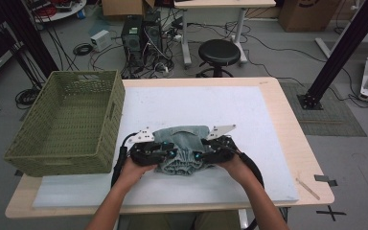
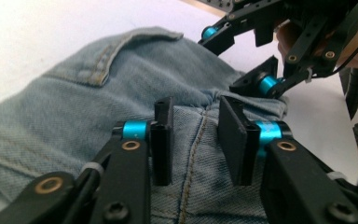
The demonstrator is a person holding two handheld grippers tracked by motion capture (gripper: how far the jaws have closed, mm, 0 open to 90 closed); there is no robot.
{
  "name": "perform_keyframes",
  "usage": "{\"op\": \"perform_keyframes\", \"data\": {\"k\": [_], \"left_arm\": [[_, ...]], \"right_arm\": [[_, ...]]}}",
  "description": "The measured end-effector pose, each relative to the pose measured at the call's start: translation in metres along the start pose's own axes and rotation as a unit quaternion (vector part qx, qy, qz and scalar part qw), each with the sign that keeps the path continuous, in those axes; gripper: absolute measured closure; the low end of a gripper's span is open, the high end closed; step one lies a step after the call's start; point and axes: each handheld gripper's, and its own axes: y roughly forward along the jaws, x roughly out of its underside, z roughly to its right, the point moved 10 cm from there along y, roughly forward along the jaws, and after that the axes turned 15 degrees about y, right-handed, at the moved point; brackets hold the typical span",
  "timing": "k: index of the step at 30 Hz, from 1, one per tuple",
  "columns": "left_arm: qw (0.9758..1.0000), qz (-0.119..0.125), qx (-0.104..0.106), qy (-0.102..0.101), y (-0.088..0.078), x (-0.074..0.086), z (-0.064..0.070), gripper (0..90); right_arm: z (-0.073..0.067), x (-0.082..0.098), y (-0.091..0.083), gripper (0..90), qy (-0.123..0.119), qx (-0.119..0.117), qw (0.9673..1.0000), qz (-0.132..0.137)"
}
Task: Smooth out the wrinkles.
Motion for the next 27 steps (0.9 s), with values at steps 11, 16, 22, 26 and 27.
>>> {"op": "perform_keyframes", "data": {"k": [11,16,22,26,27], "left_arm": [[0.9999,0.005,-0.010,-0.007,-0.003,0.007,-0.001,70.7],[0.9974,0.055,-0.046,-0.013,-0.017,-0.011,-0.011,44.1],[0.9936,0.078,-0.077,-0.025,-0.029,-0.022,-0.023,24.8],[0.9935,0.076,-0.083,-0.015,-0.031,-0.024,-0.024,24.3],[0.9934,0.076,-0.086,-0.013,-0.032,-0.024,-0.024,24.3]], "right_arm": [[0.001,0.004,0.002,41.5,0.012,0.002,0.9999,0.004],[0.001,-0.005,-0.020,30.4,0.023,-0.004,0.9983,0.053],[0.013,-0.004,-0.041,21.8,0.029,0.020,0.9961,0.081],[0.024,0.003,-0.052,21.7,0.036,0.030,0.9948,0.090],[0.027,0.004,-0.055,21.7,0.039,0.032,0.9943,0.094]]}}
